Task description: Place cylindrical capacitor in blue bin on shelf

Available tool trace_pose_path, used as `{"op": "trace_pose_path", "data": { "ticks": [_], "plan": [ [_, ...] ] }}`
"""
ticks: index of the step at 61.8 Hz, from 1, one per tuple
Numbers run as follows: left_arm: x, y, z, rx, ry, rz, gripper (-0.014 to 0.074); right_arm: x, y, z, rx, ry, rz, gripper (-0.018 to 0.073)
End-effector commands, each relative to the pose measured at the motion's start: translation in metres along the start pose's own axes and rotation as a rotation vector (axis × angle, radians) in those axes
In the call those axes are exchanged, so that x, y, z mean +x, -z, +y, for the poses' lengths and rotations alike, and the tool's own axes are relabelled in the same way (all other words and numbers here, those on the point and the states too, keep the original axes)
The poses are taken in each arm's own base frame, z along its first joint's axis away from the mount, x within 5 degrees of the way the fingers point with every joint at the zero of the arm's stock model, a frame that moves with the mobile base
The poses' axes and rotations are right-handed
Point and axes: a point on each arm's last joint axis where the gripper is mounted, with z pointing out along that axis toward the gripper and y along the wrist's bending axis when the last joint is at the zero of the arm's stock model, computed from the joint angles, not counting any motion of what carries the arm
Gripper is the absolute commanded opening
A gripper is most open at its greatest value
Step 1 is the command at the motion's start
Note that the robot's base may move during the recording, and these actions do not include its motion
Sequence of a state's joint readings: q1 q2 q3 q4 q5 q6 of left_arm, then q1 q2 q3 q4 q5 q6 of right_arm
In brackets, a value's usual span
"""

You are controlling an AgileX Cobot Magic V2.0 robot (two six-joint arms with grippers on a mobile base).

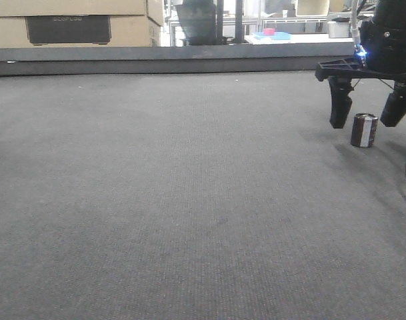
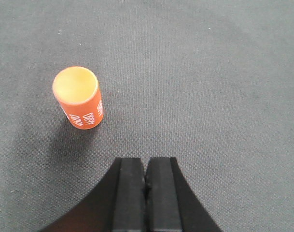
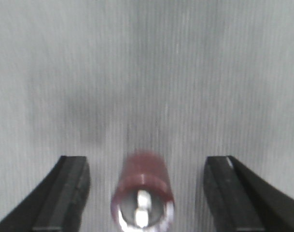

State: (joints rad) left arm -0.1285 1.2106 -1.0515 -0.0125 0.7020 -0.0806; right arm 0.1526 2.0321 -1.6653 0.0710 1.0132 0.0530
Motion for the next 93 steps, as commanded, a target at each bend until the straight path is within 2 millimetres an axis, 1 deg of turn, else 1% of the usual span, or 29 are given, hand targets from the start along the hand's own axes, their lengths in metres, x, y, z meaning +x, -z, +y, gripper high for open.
{"op": "trace_pose_path", "data": {
  "ticks": [1, 21, 28, 32, 39, 45, 49, 51, 53, 55, 60, 64, 65, 70, 73, 77, 79, 93],
  "plan": [
    [-0.003, 0.003, 0.0, 0.005, 0.021, -0.019, -0.0111, -0.003, -0.005, -0.001, 0.006, 0.002, -0.01, 0.0368],
    [-0.002, 0.003, 0.0, 0.004, 0.02, -0.002, -0.0111, 0.001, -0.015, -0.002, 0.008, -0.001, 0.045, 0.0368],
    [-0.001, 0.003, 0.0, 0.004, 0.02, 0.003, -0.0111, 0.002, -0.015, -0.002, 0.008, -0.001, 0.056, 0.0368],
    [-0.001, 0.003, 0.0, 0.004, 0.02, 0.003, -0.0111, 0.002, -0.015, -0.002, 0.008, -0.001, 0.058, 0.0347],
    [-0.001, 0.003, 0.0, 0.004, 0.02, 0.003, -0.0111, 0.003, -0.015, -0.002, 0.009, -0.001, 0.065, 0.0195],
    [-0.001, 0.003, 0.0, 0.004, 0.02, 0.003, -0.0111, 0.003, -0.015, -0.002, 0.009, -0.001, 0.065, -0.0005],
    [-0.002, 0.003, 0.001, 0.001, 0.017, -0.004, -0.0111, 0.003, -0.015, -0.002, 0.009, -0.001, 0.065, -0.0118],
    [-0.003, 0.003, 0.001, -0.003, 0.011, -0.012, -0.0111, 0.003, -0.015, -0.002, 0.009, -0.001, 0.065, -0.0161],
    [-0.004, 0.003, 0.002, -0.009, 0.002, -0.027, -0.0104, 0.003, -0.015, -0.002, 0.009, -0.001, 0.065, -0.0167],
    [-0.005, 0.002, 0.002, -0.009, 0.003, -0.038, -0.0087, 0.003, -0.015, -0.002, 0.009, -0.001, 0.065, -0.0167],
    [-0.009, 0.001, 0.004, -0.032, -0.031, -0.074, 0.0007, 0.003, -0.015, -0.002, 0.009, -0.001, 0.065, -0.0167],
    [-0.013, -0.003, 0.005, -0.048, -0.051, -0.077, 0.0126, 0.003, -0.015, -0.002, 0.009, -0.001, 0.068, -0.0167],
    [-0.014, -0.004, 0.005, -0.054, -0.059, -0.076, 0.0168, 0.003, -0.015, -0.002, 0.009, -0.001, 0.068, -0.0167],
    [-0.02, -0.012, 0.006, -0.066, -0.075, -0.068, 0.0306, 0.004, -0.015, -0.002, 0.009, -0.001, 0.075, -0.0167],
    [-0.024, -0.019, 0.006, -0.069, -0.078, -0.056, 0.0358, 0.004, -0.015, -0.002, 0.01, -0.001, 0.084, -0.0167],
    [-0.03, -0.028, 0.009, -0.074, -0.063, -0.043, 0.0397, 0.005, -0.015, -0.002, 0.01, -0.001, 0.094, -0.0167],
    [-0.034, -0.031, 0.01, -0.078, -0.055, -0.038, 0.0403, 0.006, -0.015, -0.002, 0.011, -0.001, 0.099, -0.0167],
    [-0.06, -0.061, 0.035, -0.136, -0.004, 0.034, 0.0404, 0.007, -0.015, -0.002, 0.012, -0.001, 0.118, -0.0167]
  ]
}}
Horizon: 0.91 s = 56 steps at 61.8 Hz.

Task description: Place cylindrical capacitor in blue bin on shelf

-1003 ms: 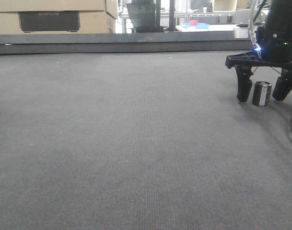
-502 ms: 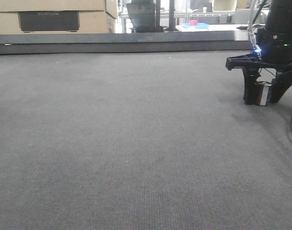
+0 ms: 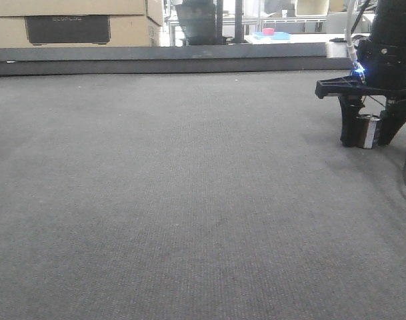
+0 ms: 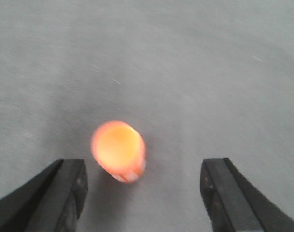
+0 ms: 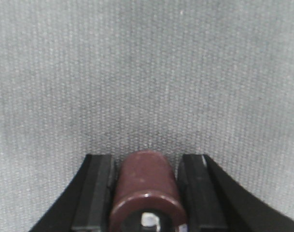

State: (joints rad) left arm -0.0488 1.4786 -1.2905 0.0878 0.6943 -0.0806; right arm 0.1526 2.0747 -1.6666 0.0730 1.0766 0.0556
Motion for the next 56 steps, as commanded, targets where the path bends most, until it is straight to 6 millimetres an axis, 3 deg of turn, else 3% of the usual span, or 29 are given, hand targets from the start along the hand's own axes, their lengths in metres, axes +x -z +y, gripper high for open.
{"op": "trace_pose_path", "data": {
  "ticks": [1, 17, 25, 56],
  "plan": [
    [-0.01, -0.01, 0.008, -0.017, 0.017, 0.024, 0.0404, 0.001, 0.003, -0.001, 0.006, 0.005, 0.013, -0.0167],
    [-0.024, -0.051, 0.01, -0.03, -0.017, 0.214, 0.0406, 0.001, 0.003, -0.001, 0.006, 0.005, 0.009, -0.0167],
    [-0.033, -0.067, 0.01, -0.031, -0.016, 0.25, 0.0459, 0.001, 0.003, -0.001, 0.006, 0.005, 0.009, -0.0167],
    [-0.014, -0.118, 0.014, -0.032, 0.006, 0.399, 0.0476, 0.0, 0.003, -0.001, 0.006, 0.005, 0.001, -0.0167]
  ]
}}
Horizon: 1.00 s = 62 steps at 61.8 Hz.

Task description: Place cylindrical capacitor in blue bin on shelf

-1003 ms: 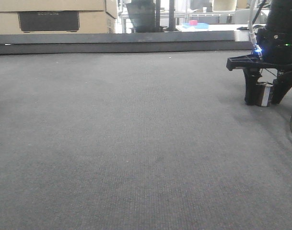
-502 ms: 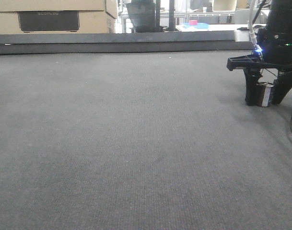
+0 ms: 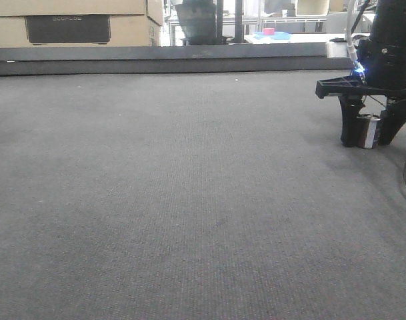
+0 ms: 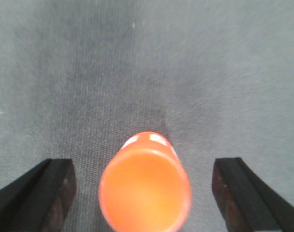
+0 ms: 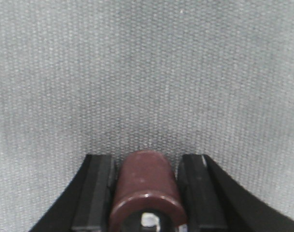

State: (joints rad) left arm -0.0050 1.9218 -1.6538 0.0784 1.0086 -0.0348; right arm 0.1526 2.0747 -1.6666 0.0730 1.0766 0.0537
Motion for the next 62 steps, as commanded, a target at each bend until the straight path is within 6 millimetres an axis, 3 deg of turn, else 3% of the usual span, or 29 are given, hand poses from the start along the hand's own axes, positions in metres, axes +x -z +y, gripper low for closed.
{"op": "trace_pose_path", "data": {
  "ticks": [1, 13, 26, 32, 48, 62],
  "plan": [
    [-0.001, -0.004, 0.001, 0.006, 0.012, 0.007, 0.0476, 0.0, 0.003, -0.001, 0.006, 0.003, 0.001, -0.0167],
    [0.002, -0.019, 0.0, 0.007, 0.011, 0.071, 0.0476, 0.0, 0.003, -0.001, 0.006, 0.003, -0.003, -0.0167],
    [0.003, -0.02, 0.0, 0.009, 0.013, 0.079, 0.0447, 0.0, 0.003, -0.001, 0.006, 0.003, -0.003, -0.0167],
    [0.003, -0.02, 0.0, 0.009, 0.013, 0.077, 0.0335, 0.0, 0.003, -0.001, 0.006, 0.003, -0.003, -0.0167],
    [0.002, -0.02, 0.001, 0.004, 0.003, 0.068, -0.0116, -0.002, 0.01, 0.0, 0.004, 0.004, -0.014, -0.0167],
    [0.001, -0.009, 0.001, 0.009, 0.006, 0.072, -0.0111, 0.001, 0.047, 0.002, -0.003, 0.01, -0.105, -0.0167]
  ]
}}
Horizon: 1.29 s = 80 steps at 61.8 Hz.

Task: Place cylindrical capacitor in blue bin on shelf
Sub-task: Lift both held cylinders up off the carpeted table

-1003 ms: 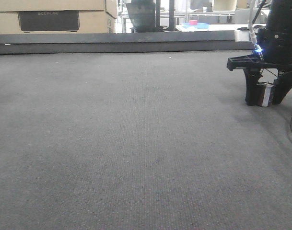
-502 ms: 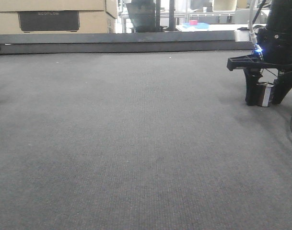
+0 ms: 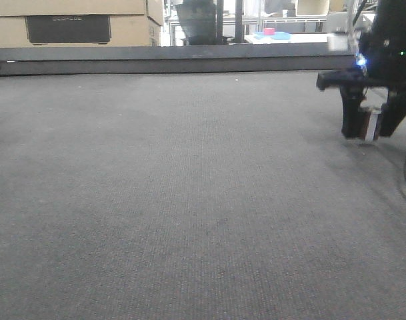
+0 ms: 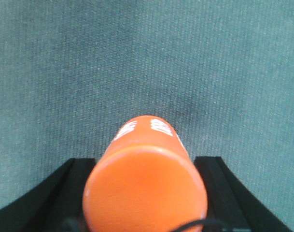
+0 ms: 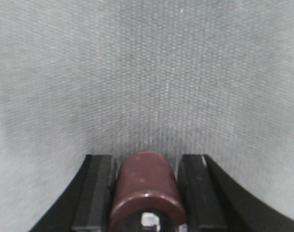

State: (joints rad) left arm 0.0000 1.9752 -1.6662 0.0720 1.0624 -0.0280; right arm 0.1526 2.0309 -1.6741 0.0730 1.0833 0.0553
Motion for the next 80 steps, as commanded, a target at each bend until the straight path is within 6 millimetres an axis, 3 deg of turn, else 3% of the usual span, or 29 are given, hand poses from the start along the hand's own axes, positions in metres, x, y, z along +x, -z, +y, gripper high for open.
{"op": "trace_pose_path", "data": {
  "ticks": [1, 16, 33, 42, 59, 80],
  "plan": [
    [-0.002, 0.014, 0.0, 0.011, 0.007, -0.027, -0.0111, -0.001, 0.028, 0.001, 0.0, 0.008, -0.069, -0.0167],
    [-0.001, 0.058, -0.012, 0.07, -0.017, -0.201, -0.0111, 0.001, 0.065, 0.003, -0.009, 0.013, -0.187, -0.0167],
    [0.026, 0.084, -0.038, 0.122, -0.062, -0.397, -0.0111, 0.019, 0.075, 0.001, -0.013, 0.013, -0.346, -0.0167],
    [0.048, 0.096, -0.045, 0.144, -0.071, -0.528, -0.0111, 0.041, 0.083, -0.001, -0.017, 0.012, -0.456, -0.0167],
    [0.098, 0.117, -0.038, 0.179, -0.02, -0.759, -0.0111, 0.088, 0.104, -0.006, -0.029, 0.011, -0.709, -0.0167],
    [0.165, 0.148, -0.027, 0.206, 0.019, -0.944, -0.0111, 0.15, 0.12, -0.011, -0.028, 0.023, -0.853, -0.0167]
  ]
}}
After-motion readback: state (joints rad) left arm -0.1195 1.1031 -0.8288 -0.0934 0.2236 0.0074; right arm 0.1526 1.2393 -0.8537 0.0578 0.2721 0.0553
